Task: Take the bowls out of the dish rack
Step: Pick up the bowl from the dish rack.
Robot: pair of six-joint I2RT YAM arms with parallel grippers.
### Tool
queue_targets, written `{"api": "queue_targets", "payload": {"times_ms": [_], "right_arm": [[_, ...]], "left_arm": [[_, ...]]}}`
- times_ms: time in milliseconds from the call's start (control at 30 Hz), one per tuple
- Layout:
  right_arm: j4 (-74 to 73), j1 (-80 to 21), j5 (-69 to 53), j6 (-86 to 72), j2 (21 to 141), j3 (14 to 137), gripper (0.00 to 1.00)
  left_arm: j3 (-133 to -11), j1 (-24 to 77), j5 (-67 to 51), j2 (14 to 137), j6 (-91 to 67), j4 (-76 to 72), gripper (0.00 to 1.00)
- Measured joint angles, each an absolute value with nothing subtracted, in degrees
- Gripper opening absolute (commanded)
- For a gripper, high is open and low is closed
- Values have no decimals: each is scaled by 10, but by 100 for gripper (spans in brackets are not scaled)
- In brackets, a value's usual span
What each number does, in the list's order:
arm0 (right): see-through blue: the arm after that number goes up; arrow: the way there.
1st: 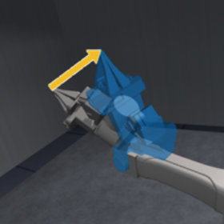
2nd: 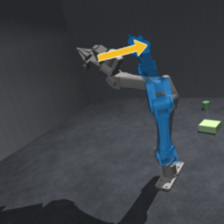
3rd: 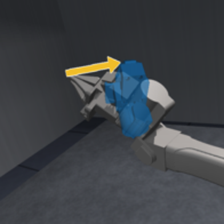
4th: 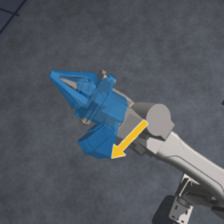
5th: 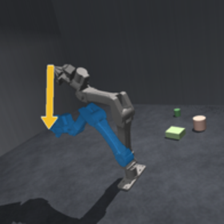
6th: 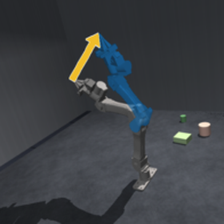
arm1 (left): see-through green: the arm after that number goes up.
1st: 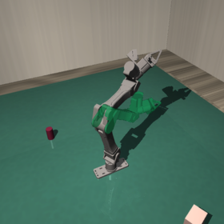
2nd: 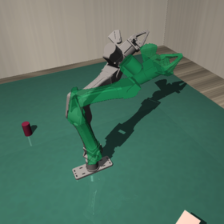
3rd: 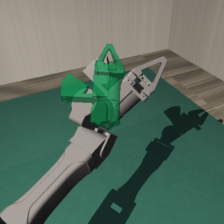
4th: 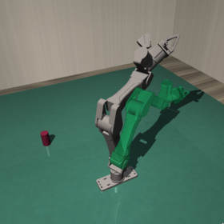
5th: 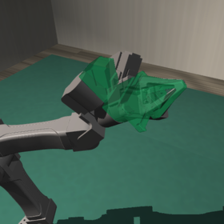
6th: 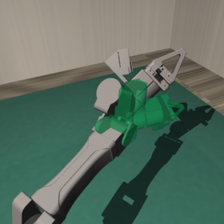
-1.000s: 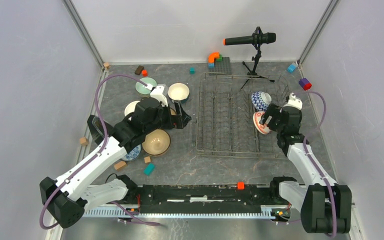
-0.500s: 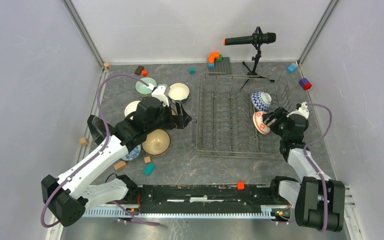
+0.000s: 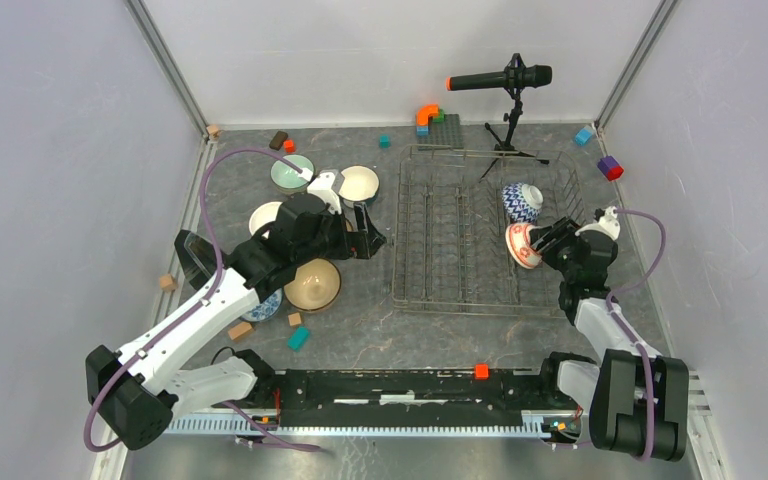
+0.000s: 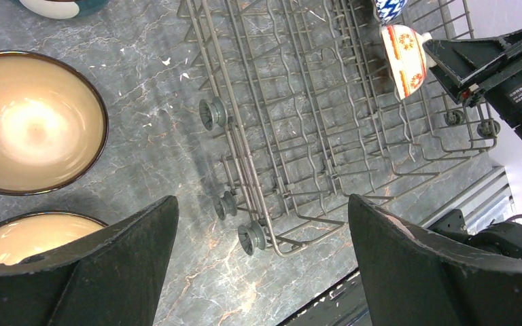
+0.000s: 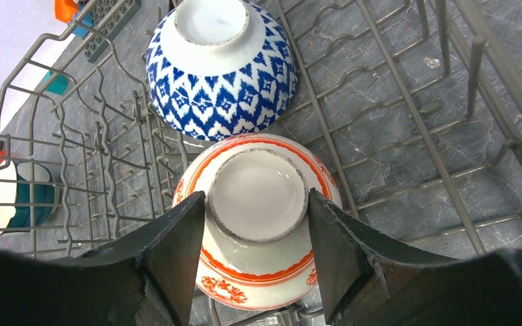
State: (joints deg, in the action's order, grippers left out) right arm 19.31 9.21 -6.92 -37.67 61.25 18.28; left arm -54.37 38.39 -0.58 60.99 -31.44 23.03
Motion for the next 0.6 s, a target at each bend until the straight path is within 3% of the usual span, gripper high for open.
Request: {"api": "queue_targets", "payload": {"times_ms": [133, 267, 333, 600], "right_arm": [[199, 97, -67, -379, 613, 180, 53], [205, 97, -67, -382, 613, 177, 66], [206, 98, -69, -382, 614, 177, 68], [223, 100, -73, -382, 624, 175, 43]], "left_arm": [[-544, 384, -6, 610, -314, 230, 100], [-544, 384, -6, 610, -314, 230, 100], [-544, 384, -6, 610, -314, 230, 100], [-544, 384, -7, 610, -314, 230, 100]]}}
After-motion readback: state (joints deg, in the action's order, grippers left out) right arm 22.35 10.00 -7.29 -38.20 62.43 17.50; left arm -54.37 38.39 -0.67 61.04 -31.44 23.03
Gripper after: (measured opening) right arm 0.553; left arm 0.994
